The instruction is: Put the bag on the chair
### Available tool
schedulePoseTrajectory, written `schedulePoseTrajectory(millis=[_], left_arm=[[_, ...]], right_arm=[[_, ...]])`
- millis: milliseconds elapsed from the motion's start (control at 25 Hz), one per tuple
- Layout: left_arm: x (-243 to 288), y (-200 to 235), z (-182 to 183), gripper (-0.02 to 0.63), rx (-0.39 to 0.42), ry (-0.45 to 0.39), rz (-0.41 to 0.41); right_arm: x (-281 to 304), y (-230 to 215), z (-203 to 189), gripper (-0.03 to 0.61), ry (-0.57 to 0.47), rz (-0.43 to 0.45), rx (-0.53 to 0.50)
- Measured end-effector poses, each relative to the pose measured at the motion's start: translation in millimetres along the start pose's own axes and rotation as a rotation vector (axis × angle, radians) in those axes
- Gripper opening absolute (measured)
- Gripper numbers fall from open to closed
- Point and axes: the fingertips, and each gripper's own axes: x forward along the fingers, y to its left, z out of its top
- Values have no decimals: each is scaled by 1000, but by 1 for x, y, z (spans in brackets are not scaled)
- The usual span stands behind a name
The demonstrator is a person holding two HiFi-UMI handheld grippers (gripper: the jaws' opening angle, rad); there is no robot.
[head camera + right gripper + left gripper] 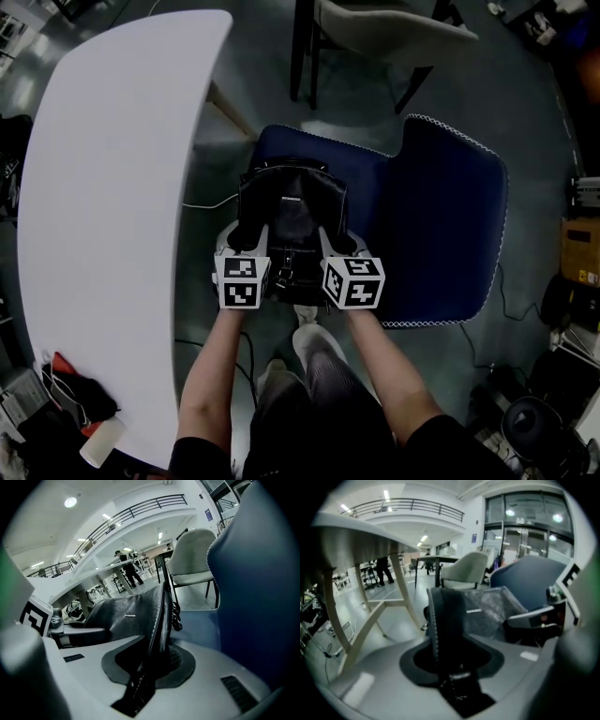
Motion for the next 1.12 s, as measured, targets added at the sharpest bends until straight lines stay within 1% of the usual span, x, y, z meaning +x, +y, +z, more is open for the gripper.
schedulePoseTrajectory(millis=[120,240,440,640,680,800,880,920,960,1000,1120], left_arm=[[11,1,1,155,3,23,8],[16,4,-2,175,-5,46,21],[19,6,-7,192,-7,53,44],[27,8,-7,234,-13,79,56],[28,9,-7,240,-14,81,58],[29,10,-8,257,-19,83,68],[31,12,-9,275,-26,80,85],[31,13,-8,290,-35,76,96],[31,15,-8,316,-47,68,108],[31,17,-6,328,-61,59,118],[28,16,-5,335,-74,50,140]], right_arm=[[8,-8,1,64,17,-21,8],[13,-10,-1,74,28,-36,10],[15,-14,-5,87,30,-39,33],[19,-20,-4,95,29,-51,40],[19,-20,-5,111,28,-55,43],[20,-23,-7,198,30,-75,49],[20,-29,-6,245,14,-107,61],[18,-33,-3,281,-4,-132,71],[15,-38,0,296,-24,-160,83],[12,-42,4,305,-40,-182,96],[5,-47,10,310,-53,-206,107]])
